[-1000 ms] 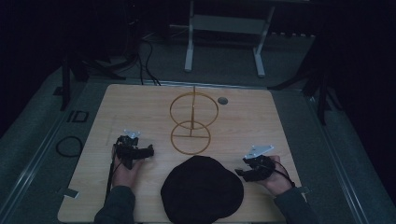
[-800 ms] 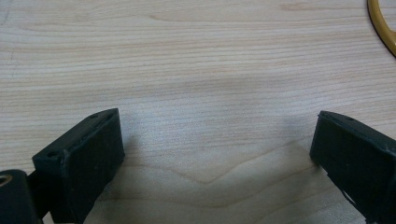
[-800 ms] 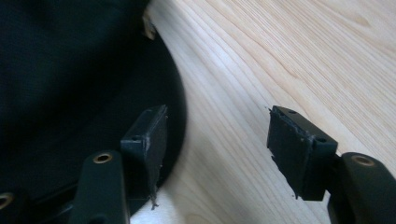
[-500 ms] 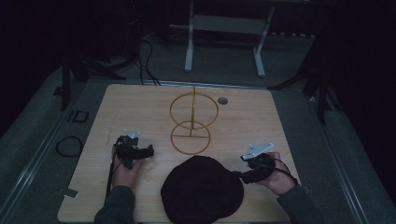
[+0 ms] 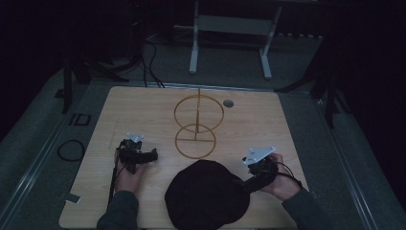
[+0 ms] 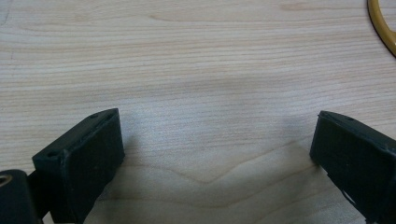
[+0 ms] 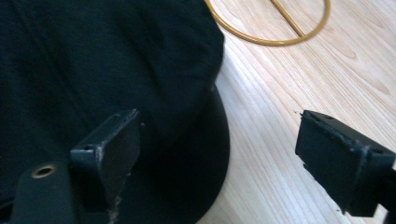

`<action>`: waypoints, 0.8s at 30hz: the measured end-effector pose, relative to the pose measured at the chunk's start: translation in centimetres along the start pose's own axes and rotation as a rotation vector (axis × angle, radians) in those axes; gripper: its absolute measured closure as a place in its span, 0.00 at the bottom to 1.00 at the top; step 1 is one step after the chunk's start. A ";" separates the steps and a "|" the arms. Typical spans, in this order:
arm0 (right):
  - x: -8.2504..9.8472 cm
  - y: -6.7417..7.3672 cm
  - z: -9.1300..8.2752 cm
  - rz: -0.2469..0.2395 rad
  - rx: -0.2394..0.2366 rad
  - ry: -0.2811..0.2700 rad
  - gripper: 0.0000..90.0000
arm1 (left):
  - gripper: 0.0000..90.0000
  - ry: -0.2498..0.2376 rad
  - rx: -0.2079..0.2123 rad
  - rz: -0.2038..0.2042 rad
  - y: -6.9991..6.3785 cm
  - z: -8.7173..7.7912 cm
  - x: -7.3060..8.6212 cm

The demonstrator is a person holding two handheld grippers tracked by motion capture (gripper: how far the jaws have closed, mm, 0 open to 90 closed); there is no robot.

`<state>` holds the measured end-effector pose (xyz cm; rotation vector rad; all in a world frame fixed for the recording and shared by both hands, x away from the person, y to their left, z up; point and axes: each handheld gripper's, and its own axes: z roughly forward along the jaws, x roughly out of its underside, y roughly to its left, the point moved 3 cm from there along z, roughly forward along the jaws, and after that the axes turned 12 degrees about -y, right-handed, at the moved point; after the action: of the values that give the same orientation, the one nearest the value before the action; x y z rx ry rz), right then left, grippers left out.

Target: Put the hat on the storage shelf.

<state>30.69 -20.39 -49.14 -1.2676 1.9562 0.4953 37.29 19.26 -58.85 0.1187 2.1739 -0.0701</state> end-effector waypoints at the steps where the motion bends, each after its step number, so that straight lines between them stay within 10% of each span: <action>1: -0.1 0.1 0.0 0.001 -0.003 0.001 0.13 | 0.03 0.000 0.000 0.000 0.0 0.0 0.0; 24: -1.6 3.1 0.8 -0.041 -0.168 -0.056 0.12 | 0.03 0.000 0.000 0.000 0.0 0.0 0.0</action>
<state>28.62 -17.47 -48.67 -1.3797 1.8698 0.6788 37.28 19.26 -58.85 0.1182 2.1739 -0.0698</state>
